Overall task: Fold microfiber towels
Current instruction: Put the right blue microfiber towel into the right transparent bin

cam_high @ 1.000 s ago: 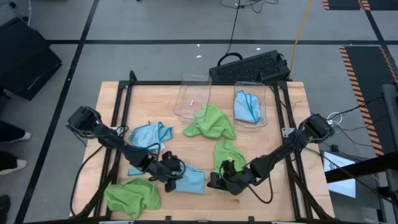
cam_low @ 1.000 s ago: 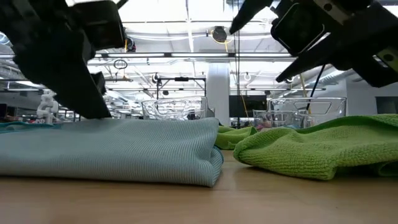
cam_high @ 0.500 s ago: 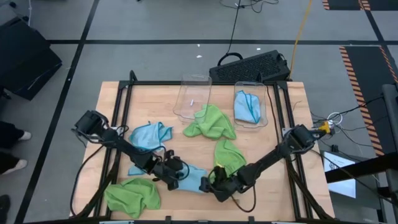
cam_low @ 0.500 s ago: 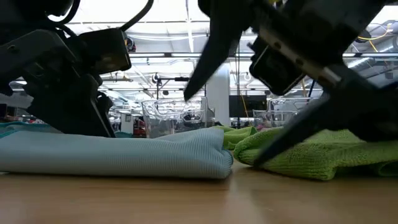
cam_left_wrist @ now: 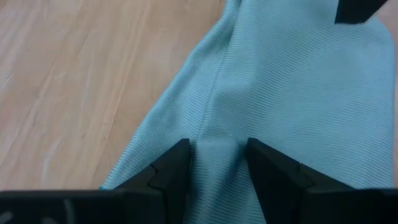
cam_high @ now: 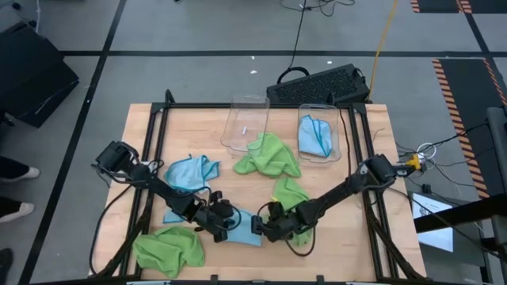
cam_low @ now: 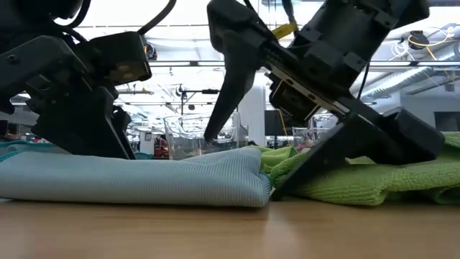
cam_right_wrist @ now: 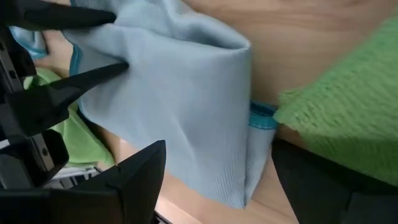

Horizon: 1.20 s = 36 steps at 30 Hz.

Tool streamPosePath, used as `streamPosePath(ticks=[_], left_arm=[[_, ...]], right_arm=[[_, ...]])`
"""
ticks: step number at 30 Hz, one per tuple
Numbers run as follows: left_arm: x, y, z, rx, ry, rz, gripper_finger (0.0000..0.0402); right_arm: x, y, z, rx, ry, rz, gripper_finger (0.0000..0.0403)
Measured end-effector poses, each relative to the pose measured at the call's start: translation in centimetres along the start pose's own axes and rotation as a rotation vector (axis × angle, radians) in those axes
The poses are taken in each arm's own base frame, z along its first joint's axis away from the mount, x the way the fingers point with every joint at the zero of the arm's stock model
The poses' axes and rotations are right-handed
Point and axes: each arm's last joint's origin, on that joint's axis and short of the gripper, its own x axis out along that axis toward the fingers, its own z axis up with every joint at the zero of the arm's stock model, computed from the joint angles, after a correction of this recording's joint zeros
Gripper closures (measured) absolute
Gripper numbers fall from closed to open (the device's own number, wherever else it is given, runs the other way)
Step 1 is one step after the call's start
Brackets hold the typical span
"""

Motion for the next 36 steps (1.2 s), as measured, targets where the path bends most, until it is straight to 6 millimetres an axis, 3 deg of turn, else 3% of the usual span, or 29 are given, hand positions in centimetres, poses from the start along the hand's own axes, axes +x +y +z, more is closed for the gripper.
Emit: streamPosePath(ticks=[9,14,20,30,36], left_arm=[[0.1,0.0,0.1,-0.009,-0.012,-0.007,0.0238],[0.1,-0.1,0.2,-0.03,-0.025,-0.015,0.0238],[0.1,-0.1,0.2,-0.032,-0.026,-0.016,0.0238],[0.1,-0.2,0.2,-0.035,-0.029,-0.019,0.0238],[-2.1,0.3,1.1,-0.037,-0.033,-0.017,0.0238]], right_arm=[[0.8,0.7,1.2,-0.006,0.026,0.02,0.0117],[1.0,1.0,2.1,-0.021,0.016,0.026,0.0139],[1.2,1.1,2.6,-0.044,-0.013,0.029,0.0206],[1.7,1.0,2.8,-0.089,-0.06,0.063,0.0383],[1.5,1.4,3.1,-0.106,-0.084,0.087,0.0389]])
